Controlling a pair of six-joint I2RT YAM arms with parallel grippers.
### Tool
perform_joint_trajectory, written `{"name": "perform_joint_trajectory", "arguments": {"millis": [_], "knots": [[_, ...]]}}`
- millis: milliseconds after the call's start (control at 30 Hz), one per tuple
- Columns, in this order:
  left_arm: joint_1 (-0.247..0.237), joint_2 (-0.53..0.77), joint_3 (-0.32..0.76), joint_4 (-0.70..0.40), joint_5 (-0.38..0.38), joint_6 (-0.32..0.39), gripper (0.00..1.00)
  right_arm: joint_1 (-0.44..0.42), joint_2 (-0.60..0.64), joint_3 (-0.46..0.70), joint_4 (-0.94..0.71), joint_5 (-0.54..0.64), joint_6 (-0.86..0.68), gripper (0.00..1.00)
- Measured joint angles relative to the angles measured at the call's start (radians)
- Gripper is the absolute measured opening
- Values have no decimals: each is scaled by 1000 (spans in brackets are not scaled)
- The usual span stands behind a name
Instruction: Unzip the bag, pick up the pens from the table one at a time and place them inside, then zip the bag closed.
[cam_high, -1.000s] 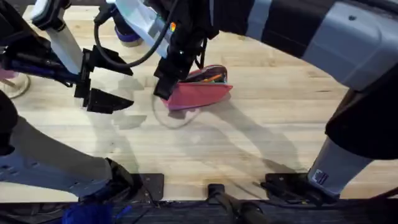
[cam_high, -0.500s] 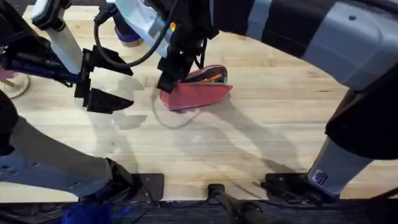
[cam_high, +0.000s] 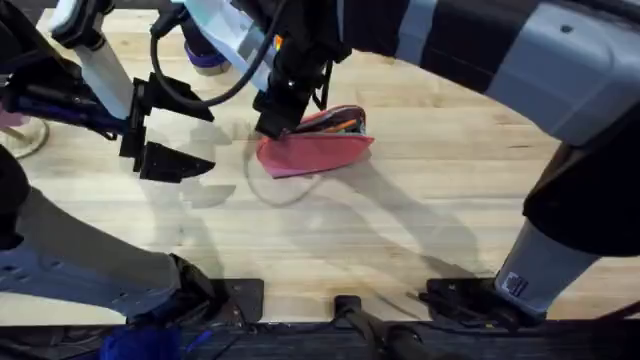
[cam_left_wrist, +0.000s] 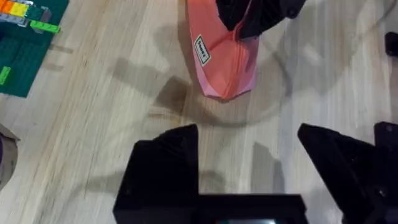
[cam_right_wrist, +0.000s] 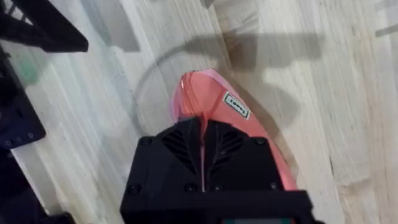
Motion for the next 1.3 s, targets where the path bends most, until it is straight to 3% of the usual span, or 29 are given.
{"name": "perform_joint_trajectory", "arguments": {"millis": [367,733,1100,1300], "knots": [[-12,0,-25,7,16,0,993,0,-6,0,0,0,0,32],[-129,0,-30,22,41,-7,993,0,-47,0,-9,8,0,32],[-214,0,-31,209,143,-264,992,0,-47,0,-7,27,0,32],[-259,0,-31,213,171,-321,993,3,-49,0,-2,39,0,31]]}}
